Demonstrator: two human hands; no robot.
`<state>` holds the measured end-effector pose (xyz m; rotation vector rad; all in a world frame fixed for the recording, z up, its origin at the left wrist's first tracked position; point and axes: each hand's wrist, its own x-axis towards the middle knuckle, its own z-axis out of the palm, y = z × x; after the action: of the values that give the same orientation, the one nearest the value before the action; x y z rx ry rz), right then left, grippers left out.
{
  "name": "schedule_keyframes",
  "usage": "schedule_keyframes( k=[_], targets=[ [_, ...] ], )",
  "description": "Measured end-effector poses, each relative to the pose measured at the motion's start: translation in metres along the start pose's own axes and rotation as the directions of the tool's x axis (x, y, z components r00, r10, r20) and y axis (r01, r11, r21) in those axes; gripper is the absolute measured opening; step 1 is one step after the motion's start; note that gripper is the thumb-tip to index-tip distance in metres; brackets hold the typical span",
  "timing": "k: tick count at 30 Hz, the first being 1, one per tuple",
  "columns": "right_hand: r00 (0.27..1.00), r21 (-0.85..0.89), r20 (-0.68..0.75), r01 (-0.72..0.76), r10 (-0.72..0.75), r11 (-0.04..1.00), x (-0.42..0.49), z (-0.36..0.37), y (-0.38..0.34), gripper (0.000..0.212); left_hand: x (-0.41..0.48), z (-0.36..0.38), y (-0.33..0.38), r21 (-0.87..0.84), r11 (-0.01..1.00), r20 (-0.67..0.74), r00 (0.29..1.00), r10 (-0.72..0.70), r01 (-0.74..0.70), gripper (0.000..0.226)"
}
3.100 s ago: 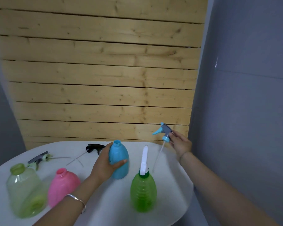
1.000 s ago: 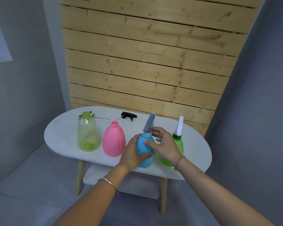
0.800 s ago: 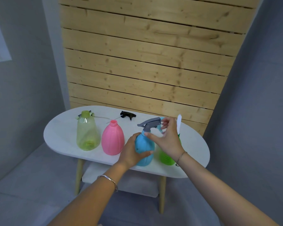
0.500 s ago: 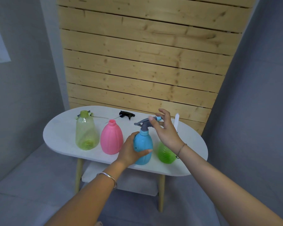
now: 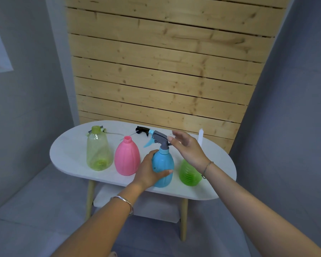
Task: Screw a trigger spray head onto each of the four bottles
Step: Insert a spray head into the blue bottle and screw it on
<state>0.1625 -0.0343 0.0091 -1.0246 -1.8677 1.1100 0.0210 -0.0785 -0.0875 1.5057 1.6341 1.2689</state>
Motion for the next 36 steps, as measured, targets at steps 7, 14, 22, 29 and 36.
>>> schedule_keyframes(
  k=[7, 14, 22, 29, 36],
  targets=[
    [0.999, 0.068, -0.029, 0.023, -0.021, 0.997, -0.004, 0.01, 0.015, 0.058, -0.001, -0.002, -0.001, -0.014, 1.0, 0.004, 1.0, 0.006, -0.006, 0.079],
    [0.995, -0.027, 0.084, 0.055, -0.052, 0.998, 0.0, 0.019, 0.034, 0.037, 0.002, -0.004, -0.004, -0.051, 0.999, 0.038, 0.999, 0.0, 0.002, 0.079],
    [1.0, 0.028, 0.022, 0.001, -0.001, 1.0, 0.009, 0.033, 0.039, 0.046, 0.004, -0.002, -0.008, -0.094, 0.996, 0.046, 0.999, 0.006, -0.001, 0.074],
    [0.996, 0.081, 0.024, 0.081, -0.083, 0.993, 0.009, 0.028, 0.04, 0.025, 0.004, 0.0, -0.01, -0.057, 0.998, -0.001, 1.0, 0.016, -0.016, 0.08],
    [0.986, 0.06, -0.14, 0.104, -0.095, 0.993, 0.008, 0.039, 0.046, 0.026, 0.007, 0.004, -0.011, -0.014, 0.999, -0.043, 0.999, 0.033, -0.034, 0.081]
  ],
)
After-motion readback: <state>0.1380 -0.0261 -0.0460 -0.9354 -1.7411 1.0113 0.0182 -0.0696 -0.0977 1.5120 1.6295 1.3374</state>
